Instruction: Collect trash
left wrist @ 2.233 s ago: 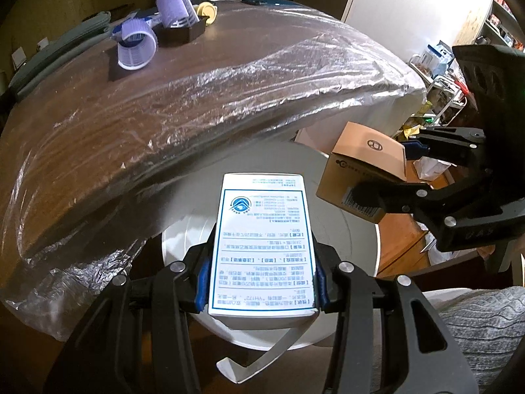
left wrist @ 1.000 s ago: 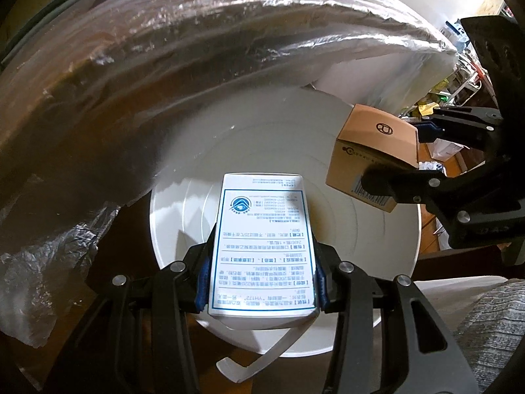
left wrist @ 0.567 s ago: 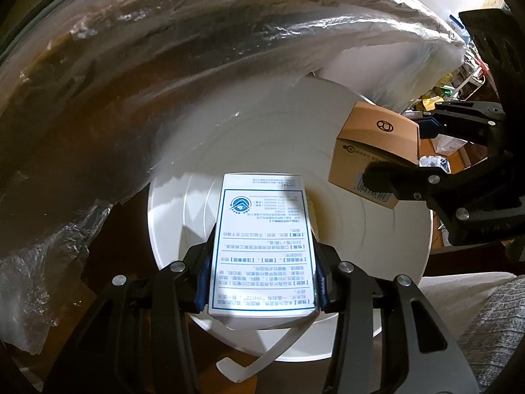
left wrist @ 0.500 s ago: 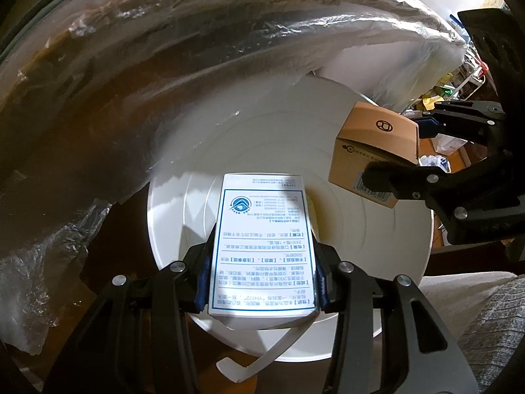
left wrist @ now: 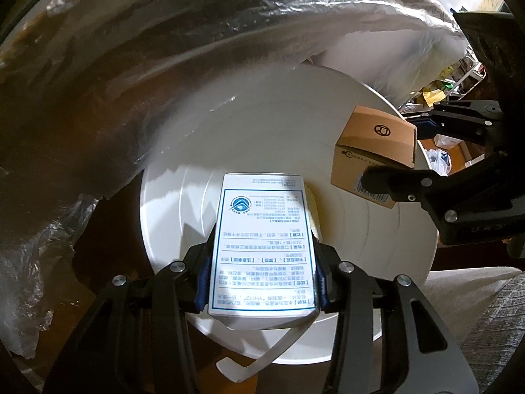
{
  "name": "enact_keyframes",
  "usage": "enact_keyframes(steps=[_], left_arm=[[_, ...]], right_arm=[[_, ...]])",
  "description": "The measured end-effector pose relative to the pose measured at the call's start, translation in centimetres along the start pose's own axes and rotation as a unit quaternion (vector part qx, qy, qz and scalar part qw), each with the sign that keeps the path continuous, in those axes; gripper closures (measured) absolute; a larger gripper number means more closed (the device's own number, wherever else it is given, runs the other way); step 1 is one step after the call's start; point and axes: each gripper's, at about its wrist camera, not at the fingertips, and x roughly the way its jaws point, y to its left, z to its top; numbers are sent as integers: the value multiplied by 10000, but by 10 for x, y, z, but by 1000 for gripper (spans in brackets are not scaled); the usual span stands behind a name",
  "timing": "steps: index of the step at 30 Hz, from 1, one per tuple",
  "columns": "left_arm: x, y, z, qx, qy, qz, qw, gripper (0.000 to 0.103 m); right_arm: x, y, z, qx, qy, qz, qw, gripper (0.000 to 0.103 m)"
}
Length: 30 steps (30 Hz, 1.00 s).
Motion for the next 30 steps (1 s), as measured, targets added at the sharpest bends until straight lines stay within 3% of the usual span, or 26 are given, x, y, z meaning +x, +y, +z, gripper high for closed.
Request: enact_keyframes(steps=[30], left_arm=[[21, -9, 8, 166, 259, -76, 9995, 55]], right_arm=[[14, -3, -18, 34, 365, -54, 9993, 44]])
